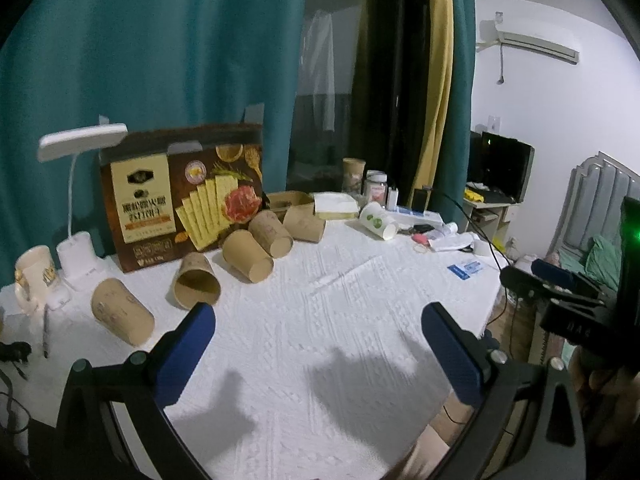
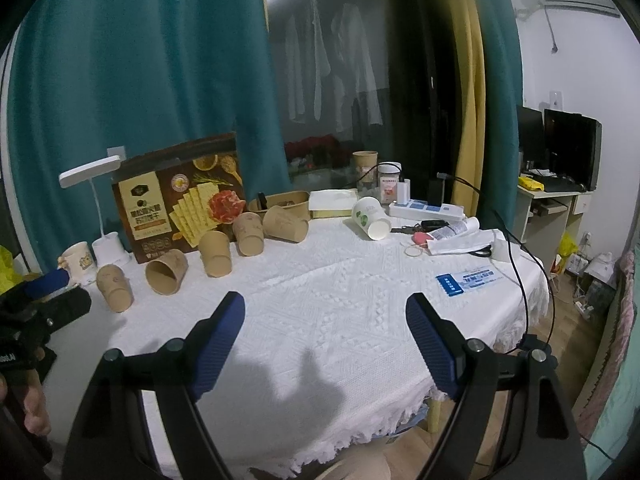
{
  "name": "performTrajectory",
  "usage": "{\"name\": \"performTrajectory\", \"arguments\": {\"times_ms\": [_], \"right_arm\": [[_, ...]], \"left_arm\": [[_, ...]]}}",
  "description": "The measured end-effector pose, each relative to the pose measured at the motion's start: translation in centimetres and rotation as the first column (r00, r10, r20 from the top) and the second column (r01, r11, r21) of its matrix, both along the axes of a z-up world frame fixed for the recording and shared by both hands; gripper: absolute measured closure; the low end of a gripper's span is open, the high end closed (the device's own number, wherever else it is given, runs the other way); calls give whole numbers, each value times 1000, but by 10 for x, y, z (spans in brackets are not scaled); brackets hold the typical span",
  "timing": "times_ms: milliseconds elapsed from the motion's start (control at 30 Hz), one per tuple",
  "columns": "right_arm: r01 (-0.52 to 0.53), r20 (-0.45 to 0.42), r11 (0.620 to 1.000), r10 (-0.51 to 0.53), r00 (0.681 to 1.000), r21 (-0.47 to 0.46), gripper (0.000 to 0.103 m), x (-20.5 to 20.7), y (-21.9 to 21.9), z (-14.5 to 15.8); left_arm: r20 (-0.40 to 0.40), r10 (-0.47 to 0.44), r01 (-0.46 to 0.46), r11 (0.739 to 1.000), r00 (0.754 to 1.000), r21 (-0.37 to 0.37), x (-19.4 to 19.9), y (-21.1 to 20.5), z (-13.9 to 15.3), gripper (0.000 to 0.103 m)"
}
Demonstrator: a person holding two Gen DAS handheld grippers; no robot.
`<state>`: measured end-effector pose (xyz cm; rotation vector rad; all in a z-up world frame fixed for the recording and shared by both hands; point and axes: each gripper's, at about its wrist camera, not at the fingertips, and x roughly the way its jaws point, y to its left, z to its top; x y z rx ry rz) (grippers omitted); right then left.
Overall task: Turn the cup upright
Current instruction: 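Reach the left gripper to the kraft cup with bamboo print and grasp it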
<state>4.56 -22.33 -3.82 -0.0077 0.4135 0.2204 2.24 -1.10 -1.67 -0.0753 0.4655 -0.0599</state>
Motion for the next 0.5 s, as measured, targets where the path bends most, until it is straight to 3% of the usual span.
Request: {"name": "performTrajectory", "arguments": {"times_ms": [200, 333, 500], "right_arm": [[41, -35, 999, -42, 999, -27, 22, 44, -19, -14], [64, -87, 995, -70, 994, -73, 22, 91, -33, -32], [70, -147, 995, -79, 986, -66, 22, 151, -52, -49]], "left_arm": [[-100, -28, 28, 1000, 995, -4, 40, -1, -15, 0], [-158, -39, 39, 999, 987, -5, 85, -2, -23, 0], [-214, -65, 64, 998, 975, -11, 151, -11, -30, 0]]}}
